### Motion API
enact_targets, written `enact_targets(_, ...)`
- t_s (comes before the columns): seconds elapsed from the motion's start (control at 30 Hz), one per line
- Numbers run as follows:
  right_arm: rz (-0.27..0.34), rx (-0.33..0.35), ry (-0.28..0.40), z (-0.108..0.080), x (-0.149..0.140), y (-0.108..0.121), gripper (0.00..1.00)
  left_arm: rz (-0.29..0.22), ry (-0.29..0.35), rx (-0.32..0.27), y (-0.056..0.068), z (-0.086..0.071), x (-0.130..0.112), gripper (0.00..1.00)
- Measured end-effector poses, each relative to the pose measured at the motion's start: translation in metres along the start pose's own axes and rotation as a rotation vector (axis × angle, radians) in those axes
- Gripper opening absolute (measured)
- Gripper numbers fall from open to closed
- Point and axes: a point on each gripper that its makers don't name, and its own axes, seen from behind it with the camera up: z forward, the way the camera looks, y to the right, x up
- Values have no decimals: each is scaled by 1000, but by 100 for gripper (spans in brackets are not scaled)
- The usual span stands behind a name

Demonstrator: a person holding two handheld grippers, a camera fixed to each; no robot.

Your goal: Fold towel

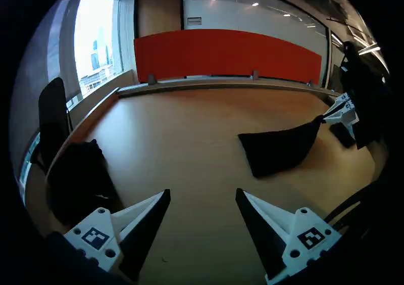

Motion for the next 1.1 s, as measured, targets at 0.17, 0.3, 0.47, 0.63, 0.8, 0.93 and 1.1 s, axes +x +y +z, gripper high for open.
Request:
enact_targets(0.17,-46,27,34,6,30,-8,5,-8,-1,4,1,-3,-4,96)
enact_targets(0.3,-78,54,56,11,50,-17,5,-13,1,5,1,-4,-6,96)
enact_targets(0.47,-117,78,59,17,61,-26,5,-18,1,3,2,-5,-8,96)
enact_targets(0.63,-146,102,59,26,70,-33,4,-23,-1,5,2,-8,-10,96)
enact_targets(0.8,-174,139,62,38,82,-46,4,-27,-4,11,0,-10,-13,96)
enact_targets(0.93,-204,185,57,53,90,-66,5,-35,-4,20,-1,-13,-16,96)
enact_targets(1.1,-228,246,41,75,93,-97,4,-51,-4,34,-4,-18,-19,96)
